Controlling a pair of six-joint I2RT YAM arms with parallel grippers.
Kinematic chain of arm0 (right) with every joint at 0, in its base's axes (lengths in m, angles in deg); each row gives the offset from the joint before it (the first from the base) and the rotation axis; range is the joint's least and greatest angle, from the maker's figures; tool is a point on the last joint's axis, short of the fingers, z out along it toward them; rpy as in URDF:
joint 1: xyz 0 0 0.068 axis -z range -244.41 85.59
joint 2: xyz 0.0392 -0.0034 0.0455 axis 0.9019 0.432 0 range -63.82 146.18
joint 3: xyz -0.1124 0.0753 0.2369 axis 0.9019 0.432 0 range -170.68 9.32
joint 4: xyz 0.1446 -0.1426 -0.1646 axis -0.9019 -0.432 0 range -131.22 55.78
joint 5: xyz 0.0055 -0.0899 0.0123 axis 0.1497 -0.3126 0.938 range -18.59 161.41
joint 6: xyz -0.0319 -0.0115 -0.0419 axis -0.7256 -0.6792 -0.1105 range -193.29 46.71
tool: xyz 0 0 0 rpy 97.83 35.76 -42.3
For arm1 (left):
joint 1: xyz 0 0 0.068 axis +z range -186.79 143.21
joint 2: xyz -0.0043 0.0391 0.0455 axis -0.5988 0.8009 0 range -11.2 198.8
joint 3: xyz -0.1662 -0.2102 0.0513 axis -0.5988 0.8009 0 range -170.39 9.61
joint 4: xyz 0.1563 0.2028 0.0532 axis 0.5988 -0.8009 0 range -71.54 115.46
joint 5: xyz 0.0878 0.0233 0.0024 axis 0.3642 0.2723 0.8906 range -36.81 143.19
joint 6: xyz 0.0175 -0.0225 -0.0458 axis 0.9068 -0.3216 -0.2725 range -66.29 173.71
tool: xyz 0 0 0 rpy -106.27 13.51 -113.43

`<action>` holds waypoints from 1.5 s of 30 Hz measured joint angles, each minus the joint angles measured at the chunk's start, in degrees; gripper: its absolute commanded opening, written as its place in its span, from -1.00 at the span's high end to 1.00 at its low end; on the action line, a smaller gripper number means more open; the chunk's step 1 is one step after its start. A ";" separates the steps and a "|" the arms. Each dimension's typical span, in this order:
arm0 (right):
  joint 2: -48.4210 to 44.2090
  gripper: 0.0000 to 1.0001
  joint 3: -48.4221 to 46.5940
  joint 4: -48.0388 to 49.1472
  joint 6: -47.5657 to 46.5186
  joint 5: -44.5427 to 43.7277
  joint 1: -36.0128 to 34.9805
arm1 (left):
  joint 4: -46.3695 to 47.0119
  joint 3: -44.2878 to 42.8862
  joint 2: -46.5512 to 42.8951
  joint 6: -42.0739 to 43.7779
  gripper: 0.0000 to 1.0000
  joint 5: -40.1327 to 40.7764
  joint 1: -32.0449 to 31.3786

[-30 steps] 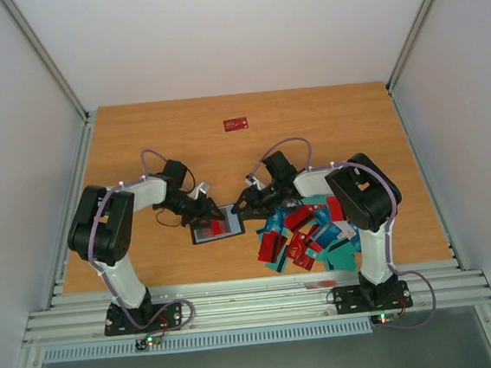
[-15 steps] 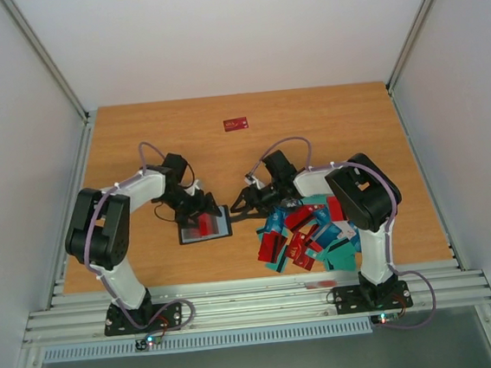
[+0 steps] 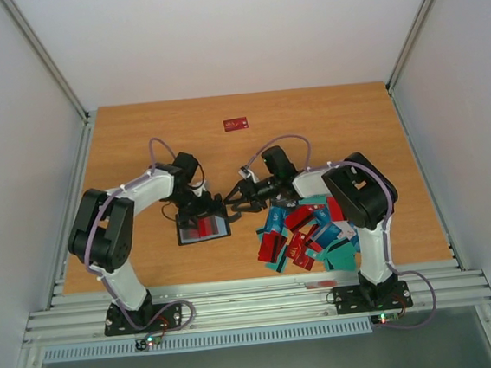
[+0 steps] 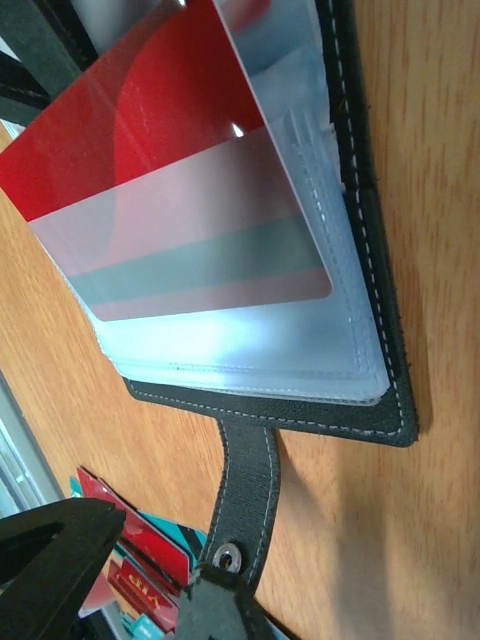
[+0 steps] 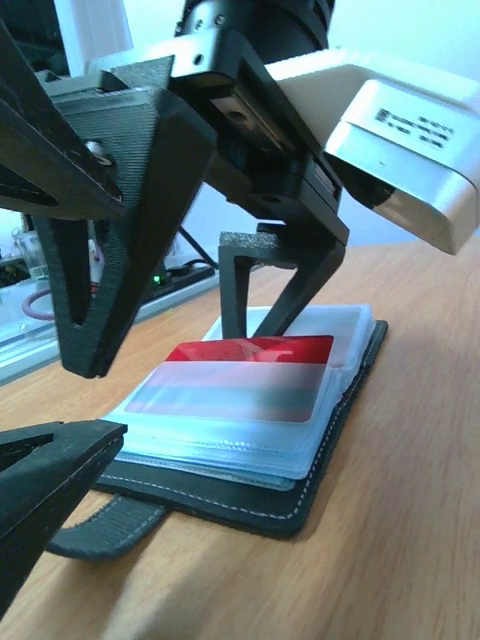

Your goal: Put the credit cards into the card holder

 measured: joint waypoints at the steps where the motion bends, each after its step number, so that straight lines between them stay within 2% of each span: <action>1: 0.44 -0.12 0.00 0.83 0.63 0.22 0.00 | -0.13 -0.13 0.00 0.00 -0.95 0.61 -0.37; 5: 2.14 -0.08 -0.26 0.37 1.31 0.22 0.04 | -0.66 -0.76 0.11 -0.46 -0.90 3.17 -1.92; 11: 2.82 0.09 -5.18 -12.33 -5.18 -2.43 -0.07 | -1.79 -2.03 1.01 -1.79 -0.80 6.75 -3.80; 18: 2.99 0.32 -7.08 -19.82 -9.90 -3.80 -0.52 | -3.91 -4.33 3.08 -3.89 -0.55 9.46 -4.85; 29: 5.75 0.54 -7.74 -24.26 -13.29 -4.07 -0.57 | -9.99 -10.25 7.93 -5.31 -0.41 13.42 -7.06; 36: 6.03 0.66 -7.74 -24.30 -13.35 -4.11 -0.59 | -11.85 -12.72 9.88 -6.73 -0.46 14.62 -8.57; 45: 6.69 0.82 -7.74 -24.26 -13.57 -3.89 -0.37 | -15.63 -17.90 13.57 -8.20 -0.74 15.04 -10.88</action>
